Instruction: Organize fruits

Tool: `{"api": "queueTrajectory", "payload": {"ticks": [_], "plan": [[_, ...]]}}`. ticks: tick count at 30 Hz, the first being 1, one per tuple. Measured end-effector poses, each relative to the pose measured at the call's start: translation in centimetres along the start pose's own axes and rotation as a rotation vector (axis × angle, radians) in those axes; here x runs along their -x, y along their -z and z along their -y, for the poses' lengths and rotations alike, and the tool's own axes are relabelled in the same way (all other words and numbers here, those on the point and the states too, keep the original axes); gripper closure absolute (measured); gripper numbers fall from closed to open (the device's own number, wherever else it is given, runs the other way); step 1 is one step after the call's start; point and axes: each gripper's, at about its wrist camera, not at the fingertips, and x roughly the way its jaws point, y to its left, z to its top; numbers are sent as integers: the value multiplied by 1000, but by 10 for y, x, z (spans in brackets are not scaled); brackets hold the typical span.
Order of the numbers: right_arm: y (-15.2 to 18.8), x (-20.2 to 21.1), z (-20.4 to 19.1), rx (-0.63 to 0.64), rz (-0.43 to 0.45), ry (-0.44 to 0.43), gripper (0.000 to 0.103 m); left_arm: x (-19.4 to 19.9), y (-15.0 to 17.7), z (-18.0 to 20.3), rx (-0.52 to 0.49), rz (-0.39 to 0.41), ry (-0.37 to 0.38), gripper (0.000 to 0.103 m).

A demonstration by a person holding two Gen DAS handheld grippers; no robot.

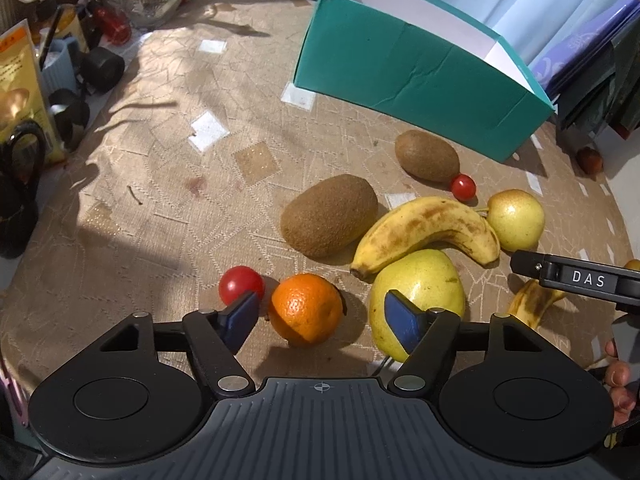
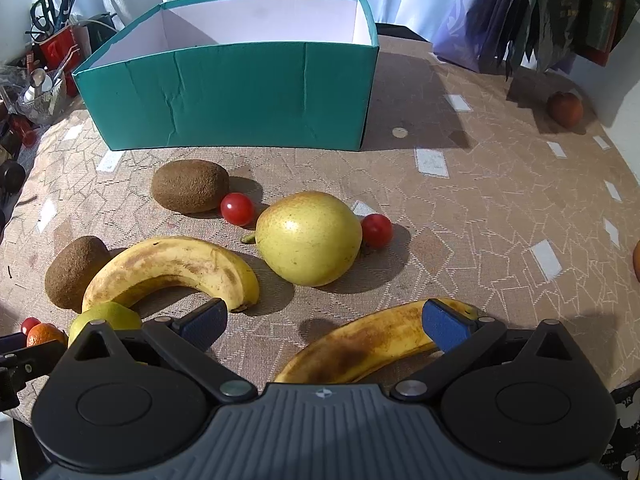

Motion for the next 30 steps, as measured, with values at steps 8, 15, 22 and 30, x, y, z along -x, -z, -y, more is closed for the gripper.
{"api": "queueTrajectory", "payload": {"ticks": [8,15,22,30], "plan": [[-1,-1,0,6,0,0,0,-15,1,-9,47,-58,-8,49],[-2,-2,2,4,-4,3,0,-19,-2,-4,26,-46,-46,54],[-1,-1,8,-1,-5,3,0,-18,1,1,5,-47,-39,59],[7,12,30,35,17,37,0,5,-10,1,0,35,-37,59]]}}
